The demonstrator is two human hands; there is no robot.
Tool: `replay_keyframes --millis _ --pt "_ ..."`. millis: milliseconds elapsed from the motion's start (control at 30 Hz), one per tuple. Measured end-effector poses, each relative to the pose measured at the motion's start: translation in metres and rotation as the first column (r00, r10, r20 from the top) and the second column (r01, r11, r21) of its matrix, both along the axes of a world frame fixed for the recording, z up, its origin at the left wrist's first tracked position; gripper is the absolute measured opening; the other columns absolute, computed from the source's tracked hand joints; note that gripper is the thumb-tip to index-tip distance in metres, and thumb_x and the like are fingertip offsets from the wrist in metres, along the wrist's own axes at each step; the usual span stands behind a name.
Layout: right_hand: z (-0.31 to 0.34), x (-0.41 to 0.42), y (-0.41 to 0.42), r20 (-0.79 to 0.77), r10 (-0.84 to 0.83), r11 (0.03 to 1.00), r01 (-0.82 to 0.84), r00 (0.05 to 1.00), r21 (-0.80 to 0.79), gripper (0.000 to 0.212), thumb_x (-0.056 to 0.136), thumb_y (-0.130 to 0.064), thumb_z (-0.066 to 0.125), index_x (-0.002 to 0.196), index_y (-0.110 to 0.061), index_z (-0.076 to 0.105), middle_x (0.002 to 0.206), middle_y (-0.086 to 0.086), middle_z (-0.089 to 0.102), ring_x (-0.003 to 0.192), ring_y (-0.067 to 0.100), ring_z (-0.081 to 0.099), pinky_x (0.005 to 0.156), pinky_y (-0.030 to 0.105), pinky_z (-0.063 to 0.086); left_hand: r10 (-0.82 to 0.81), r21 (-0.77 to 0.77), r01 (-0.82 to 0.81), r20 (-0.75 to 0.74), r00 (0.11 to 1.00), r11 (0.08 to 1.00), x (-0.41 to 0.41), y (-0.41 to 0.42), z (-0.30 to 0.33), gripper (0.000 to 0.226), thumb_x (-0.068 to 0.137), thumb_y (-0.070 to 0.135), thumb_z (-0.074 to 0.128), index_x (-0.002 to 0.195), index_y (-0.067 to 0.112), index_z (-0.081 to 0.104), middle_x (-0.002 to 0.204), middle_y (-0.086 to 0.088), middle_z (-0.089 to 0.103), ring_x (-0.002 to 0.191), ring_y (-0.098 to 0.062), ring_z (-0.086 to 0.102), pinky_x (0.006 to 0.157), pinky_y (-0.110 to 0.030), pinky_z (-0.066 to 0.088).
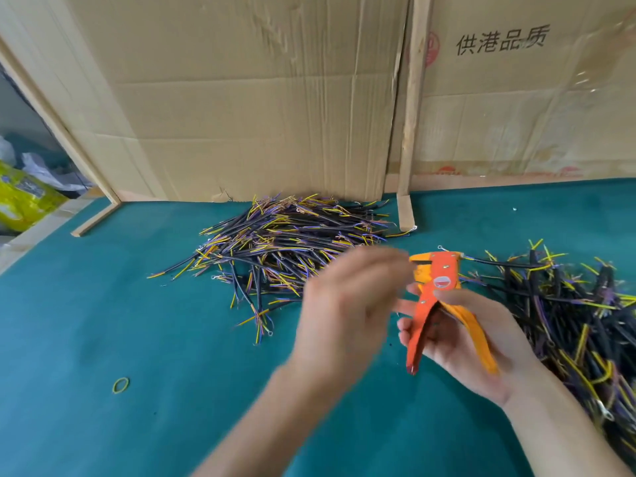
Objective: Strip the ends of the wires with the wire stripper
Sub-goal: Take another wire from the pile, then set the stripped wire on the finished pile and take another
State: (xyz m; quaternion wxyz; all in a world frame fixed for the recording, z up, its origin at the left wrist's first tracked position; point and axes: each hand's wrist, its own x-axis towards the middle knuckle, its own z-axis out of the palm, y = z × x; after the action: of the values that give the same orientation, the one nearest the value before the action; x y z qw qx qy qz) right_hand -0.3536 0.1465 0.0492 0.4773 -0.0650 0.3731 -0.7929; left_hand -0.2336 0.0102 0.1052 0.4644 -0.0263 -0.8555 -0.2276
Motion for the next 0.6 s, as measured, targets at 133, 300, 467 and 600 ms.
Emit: replay_keyframes --millis 133,300,467,600 --pt "-0.001 0.005 0.003 -0.034 0.294 0.956 -0.295 0.955 -0.004 0.062 0.066 -0.027 0.086 0.123 -0.009 0.067 0.131 0.029 0.063 0.092 0.037 0.064 0.084 0.04 0.054 -0.062 0.14 0.044 0.131 0.989 0.989 0.035 0.062 -0.079 0.019 0.1 0.023 0.062 0.1 0.015 0.08 0.122 0.011 0.062 0.11 -0.005 0.062 0.093 -0.015 0.049" --pt "-0.005 0.007 0.0 -0.125 0.305 0.947 -0.315 0.944 -0.07 0.066 0.069 -0.024 0.087 0.127 -0.005 0.062 0.136 0.032 0.058 0.086 0.036 0.061 0.074 0.042 0.055 0.065 0.027 -0.064 -0.031 0.997 0.998 0.038 0.056 -0.097 0.012 0.084 0.006 0.078 0.092 0.015 0.081 0.105 -0.007 0.066 0.099 -0.022 0.061 0.087 -0.03 0.052" --pt "-0.003 -0.001 0.001 -0.065 0.21 0.961 -0.218 0.976 -0.168 0.078 0.065 -0.024 0.087 0.136 -0.005 0.06 0.137 0.027 0.06 0.095 0.036 0.065 0.08 0.041 0.058 0.074 0.247 -0.023 -0.2 0.977 0.969 0.027 0.057 -0.066 0.008 0.09 0.009 0.073 0.093 0.012 0.08 0.104 -0.001 0.073 0.1 -0.023 0.07 0.084 -0.034 0.056" --pt "-0.005 -0.007 0.006 -0.136 0.187 0.966 -0.208 0.973 -0.152 0.066 0.067 -0.026 0.087 0.127 -0.005 0.069 0.123 0.02 0.069 0.086 0.034 0.067 0.075 0.041 0.058 0.017 0.471 0.139 -0.31 0.951 0.871 0.004 0.051 -0.004 0.01 0.096 0.016 0.066 0.099 0.021 0.074 0.092 0.008 0.074 0.082 -0.02 0.073 0.072 -0.032 0.057"
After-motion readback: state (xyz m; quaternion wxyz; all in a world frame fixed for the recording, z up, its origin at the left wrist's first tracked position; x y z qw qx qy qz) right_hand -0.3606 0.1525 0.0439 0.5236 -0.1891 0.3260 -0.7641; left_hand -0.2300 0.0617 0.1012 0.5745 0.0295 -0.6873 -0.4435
